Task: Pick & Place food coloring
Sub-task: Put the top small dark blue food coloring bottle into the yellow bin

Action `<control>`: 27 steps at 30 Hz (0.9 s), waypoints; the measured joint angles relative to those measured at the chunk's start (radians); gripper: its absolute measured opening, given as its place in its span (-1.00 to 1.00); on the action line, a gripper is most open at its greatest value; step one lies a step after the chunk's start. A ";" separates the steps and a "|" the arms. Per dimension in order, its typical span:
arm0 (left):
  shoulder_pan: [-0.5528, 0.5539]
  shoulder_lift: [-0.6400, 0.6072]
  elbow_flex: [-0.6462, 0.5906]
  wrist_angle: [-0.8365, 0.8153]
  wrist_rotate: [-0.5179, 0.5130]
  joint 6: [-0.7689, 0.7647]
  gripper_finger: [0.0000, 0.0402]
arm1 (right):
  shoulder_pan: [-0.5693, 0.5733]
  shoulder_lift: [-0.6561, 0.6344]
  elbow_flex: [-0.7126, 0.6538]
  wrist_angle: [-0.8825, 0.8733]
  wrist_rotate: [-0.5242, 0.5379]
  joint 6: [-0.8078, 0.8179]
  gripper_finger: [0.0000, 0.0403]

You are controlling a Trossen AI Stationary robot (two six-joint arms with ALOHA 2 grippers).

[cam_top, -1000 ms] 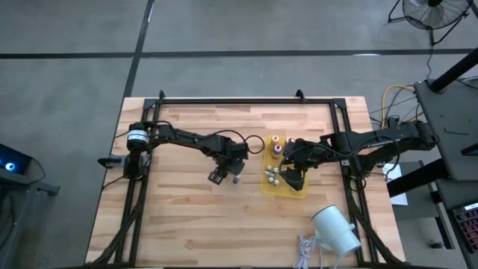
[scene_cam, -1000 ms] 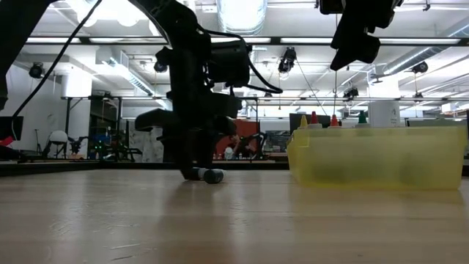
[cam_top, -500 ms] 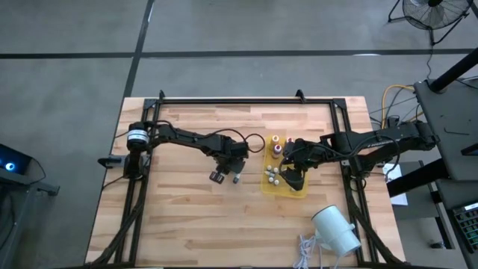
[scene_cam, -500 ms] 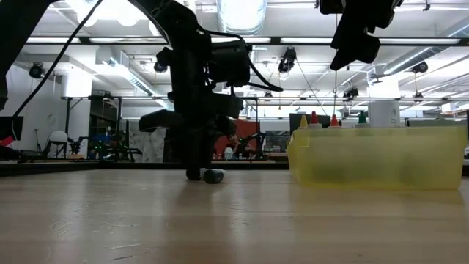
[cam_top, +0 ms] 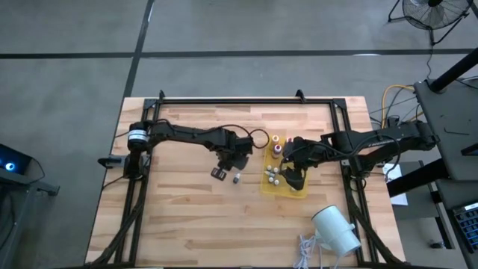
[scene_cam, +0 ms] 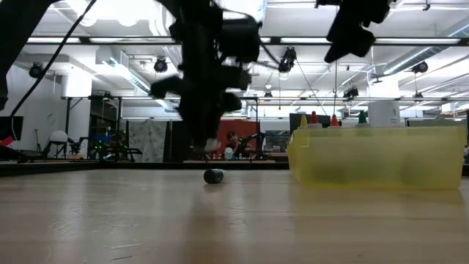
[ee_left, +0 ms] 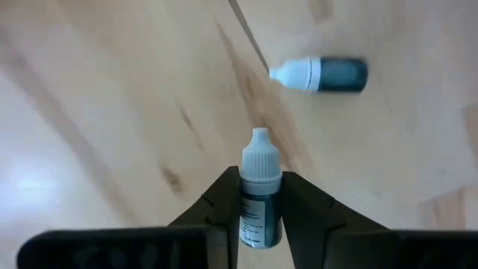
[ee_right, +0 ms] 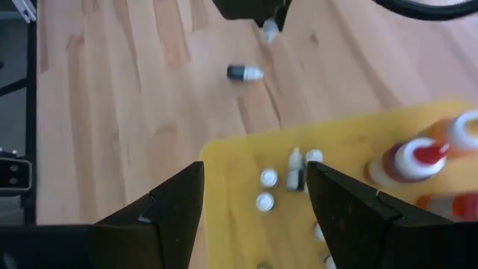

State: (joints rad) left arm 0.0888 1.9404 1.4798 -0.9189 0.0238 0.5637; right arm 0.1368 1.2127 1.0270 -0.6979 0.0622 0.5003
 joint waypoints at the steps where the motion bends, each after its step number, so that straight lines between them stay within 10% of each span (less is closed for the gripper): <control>1: 0.001 -0.001 0.027 -0.023 0.000 0.000 -0.71 | 0.000 0.000 0.008 0.001 0.008 -0.011 0.12; 27: 0.089 -0.043 0.849 -0.221 0.135 -0.259 -0.71 | 0.000 0.000 0.429 0.000 0.256 -0.525 0.12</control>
State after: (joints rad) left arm 0.1782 1.8973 2.3284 -1.1403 0.1586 0.3048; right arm 0.1364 1.2125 1.4562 -0.6982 0.3183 -0.0245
